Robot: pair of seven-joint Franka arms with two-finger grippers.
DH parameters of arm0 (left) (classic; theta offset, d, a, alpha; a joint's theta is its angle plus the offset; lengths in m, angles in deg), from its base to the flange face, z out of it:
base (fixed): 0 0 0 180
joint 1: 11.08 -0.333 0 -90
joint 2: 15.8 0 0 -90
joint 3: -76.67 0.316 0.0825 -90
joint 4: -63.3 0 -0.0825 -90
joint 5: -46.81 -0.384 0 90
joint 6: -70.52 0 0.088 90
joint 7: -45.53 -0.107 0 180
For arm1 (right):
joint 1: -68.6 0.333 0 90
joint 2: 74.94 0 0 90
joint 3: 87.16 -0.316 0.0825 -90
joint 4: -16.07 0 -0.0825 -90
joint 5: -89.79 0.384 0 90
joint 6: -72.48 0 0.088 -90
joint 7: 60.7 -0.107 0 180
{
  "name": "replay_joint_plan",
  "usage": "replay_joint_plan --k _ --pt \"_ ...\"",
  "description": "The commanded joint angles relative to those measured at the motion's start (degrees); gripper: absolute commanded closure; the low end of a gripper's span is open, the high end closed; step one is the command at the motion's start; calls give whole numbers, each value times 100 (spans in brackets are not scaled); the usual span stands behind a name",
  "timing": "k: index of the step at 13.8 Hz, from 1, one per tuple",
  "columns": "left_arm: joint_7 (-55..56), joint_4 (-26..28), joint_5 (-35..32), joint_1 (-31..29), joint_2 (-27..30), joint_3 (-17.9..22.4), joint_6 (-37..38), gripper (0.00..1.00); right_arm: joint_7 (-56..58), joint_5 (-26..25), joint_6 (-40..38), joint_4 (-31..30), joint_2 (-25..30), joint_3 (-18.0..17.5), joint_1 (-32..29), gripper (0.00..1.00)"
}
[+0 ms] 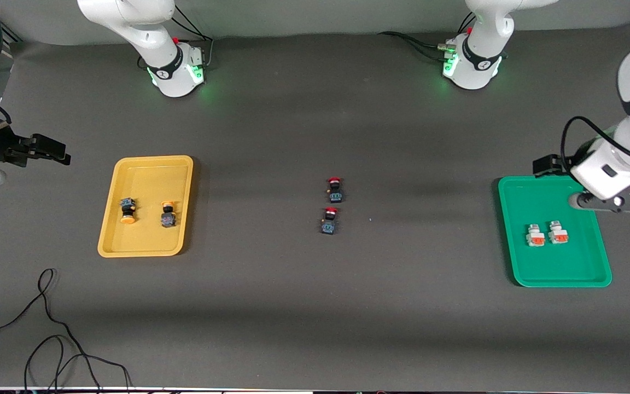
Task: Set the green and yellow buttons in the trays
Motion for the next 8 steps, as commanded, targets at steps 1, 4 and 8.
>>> replay_joint_plan --k 1,4,8 --pt "-92 339 66 52 282 -26 -139 0 -126 -93 7 91 -8 -80 -74 0" --pt "-93 -720 137 52 -42 9 533 0 -117 -102 16 91 -17 -80 -66 0" --pt "-189 -1173 285 -97 -149 36 854 0 -117 -102 60 100 -25 -80 -66 0"
